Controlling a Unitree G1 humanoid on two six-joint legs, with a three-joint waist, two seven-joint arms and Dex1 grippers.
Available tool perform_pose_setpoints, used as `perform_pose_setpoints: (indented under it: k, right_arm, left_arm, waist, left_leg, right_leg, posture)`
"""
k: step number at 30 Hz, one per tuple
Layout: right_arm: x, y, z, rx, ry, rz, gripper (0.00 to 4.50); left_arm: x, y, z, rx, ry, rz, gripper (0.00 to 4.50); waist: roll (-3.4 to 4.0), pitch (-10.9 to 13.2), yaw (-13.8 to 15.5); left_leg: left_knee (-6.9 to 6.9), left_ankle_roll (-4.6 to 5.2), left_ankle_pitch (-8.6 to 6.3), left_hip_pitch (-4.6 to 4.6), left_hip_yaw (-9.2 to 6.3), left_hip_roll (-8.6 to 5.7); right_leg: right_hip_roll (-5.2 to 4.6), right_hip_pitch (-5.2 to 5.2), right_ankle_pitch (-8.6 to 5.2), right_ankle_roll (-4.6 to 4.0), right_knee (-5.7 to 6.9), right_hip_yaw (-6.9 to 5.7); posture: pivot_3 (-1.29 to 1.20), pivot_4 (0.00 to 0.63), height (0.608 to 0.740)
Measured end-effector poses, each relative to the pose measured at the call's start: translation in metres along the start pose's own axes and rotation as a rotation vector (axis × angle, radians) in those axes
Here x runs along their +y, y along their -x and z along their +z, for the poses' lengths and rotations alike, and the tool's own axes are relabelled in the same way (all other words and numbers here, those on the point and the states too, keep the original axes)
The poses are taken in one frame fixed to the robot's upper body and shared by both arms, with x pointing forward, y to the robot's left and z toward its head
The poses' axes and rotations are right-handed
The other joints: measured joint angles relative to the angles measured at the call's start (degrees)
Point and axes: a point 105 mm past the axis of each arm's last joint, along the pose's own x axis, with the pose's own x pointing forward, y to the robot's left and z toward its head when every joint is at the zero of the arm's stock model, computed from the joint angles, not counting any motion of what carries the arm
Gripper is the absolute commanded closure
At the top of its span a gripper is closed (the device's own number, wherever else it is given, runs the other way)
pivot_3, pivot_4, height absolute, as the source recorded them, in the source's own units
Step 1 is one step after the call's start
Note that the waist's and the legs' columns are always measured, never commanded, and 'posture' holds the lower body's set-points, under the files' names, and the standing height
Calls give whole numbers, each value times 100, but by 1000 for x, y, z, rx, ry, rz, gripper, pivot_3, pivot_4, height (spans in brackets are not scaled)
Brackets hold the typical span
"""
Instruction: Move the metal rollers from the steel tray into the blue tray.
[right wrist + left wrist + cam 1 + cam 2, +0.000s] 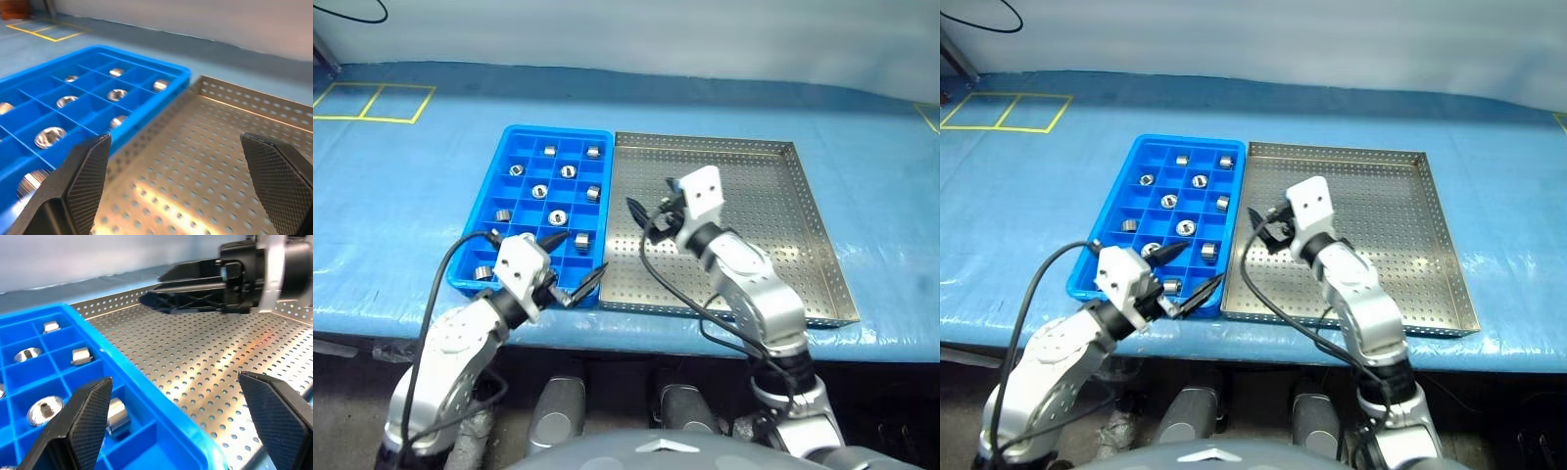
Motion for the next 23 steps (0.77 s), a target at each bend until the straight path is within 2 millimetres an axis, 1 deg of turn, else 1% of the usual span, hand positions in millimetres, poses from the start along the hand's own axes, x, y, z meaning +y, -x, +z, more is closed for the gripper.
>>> perform_pose_setpoints:
  k: [3, 5, 7, 9, 12, 15, 23]
  right_arm:
    - [-10, 23, -11, 48, 69, -24, 31]
    - [-13, 34, -20, 83, 79, -31, 31]
    - [-14, 47, -29, 125, 76, -31, 31]
    - [-11, 54, -32, 137, 69, -20, 31]
    - [-7, 61, -30, 133, 57, 0, 31]
    - [-2, 66, -33, 152, 40, 29, 31]
    - [0, 66, -32, 157, 32, 46, 31]
  left_arm:
    - [18, -10, -4, 18, -1, 77, 0]
    - [30, -12, -8, 37, -7, 129, 0]
    - [40, -15, -8, 45, -17, 173, 0]
    - [48, -13, -8, 48, -29, 204, 0]
    - [49, -13, -10, 57, -32, 204, 0]
    - [51, -11, -10, 66, -43, 212, 0]
    - [54, -7, -15, 82, -37, 234, 0]
  waist:
    - [0, 0, -201]
    - [-1, 0, -320]
    - [-1, 0, -382]
    - [-1, 1, -446]
    - [-3, 1, -503]
    - [-3, 1, -511]
    - [-5, 2, -488]
  left_leg:
    - [3, 2, -1, 4, 3, -1]
    - [4, 2, -1, 9, 8, 3]
    - [9, 2, 0, 14, 9, 7]
    - [14, 2, 0, 17, 12, 9]
    - [28, 3, 0, 19, 13, 8]
    - [39, 6, -1, 21, 13, 7]
    - [42, 7, -1, 39, 9, 6]
  right_leg:
    - [-1, 6, 0, 30, -1, 4]
    - [3, 7, 4, 38, 2, 9]
    - [8, 10, 3, 37, 9, 10]
    - [10, 12, 1, 34, 11, 15]
    - [8, 22, 2, 36, 11, 19]
    - [7, 31, 3, 39, 11, 19]
    - [3, 52, 3, 39, 7, 17]
  posture:
    - [-51, 150, 740]
    - [-66, 150, 740]
    - [-72, 150, 740]
    - [-76, 150, 740]
    - [-74, 150, 740]
    - [-69, 150, 740]
    - [-48, 150, 740]
